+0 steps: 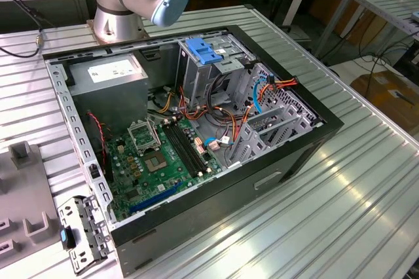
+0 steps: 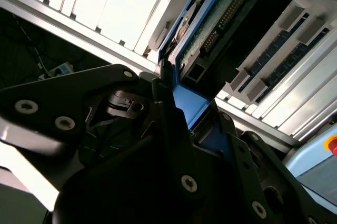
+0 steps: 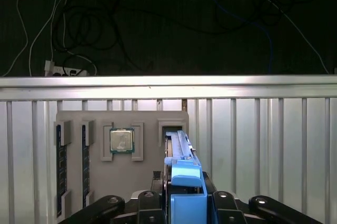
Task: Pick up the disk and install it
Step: 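Pick up the disk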
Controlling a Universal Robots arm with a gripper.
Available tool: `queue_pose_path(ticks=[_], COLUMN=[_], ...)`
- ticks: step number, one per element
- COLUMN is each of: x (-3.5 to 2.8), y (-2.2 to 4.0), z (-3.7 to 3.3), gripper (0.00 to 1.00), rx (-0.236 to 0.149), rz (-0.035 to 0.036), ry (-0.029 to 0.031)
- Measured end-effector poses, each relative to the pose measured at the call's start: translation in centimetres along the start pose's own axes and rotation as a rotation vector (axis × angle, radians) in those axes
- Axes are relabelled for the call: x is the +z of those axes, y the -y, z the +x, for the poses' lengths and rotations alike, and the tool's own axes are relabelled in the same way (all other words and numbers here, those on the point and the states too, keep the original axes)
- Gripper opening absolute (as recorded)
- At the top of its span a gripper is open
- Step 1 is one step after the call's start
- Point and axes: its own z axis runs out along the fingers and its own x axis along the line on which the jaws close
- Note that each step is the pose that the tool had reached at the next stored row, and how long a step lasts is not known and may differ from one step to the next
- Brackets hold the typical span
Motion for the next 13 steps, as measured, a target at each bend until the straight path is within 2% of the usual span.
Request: queue_pose_path(ticks=[13], x=[-0.57], y=[0.01], z=[-0.01], gripper=[0.37], rx=[0.000], rz=[-0.0004], ry=[-0.0006])
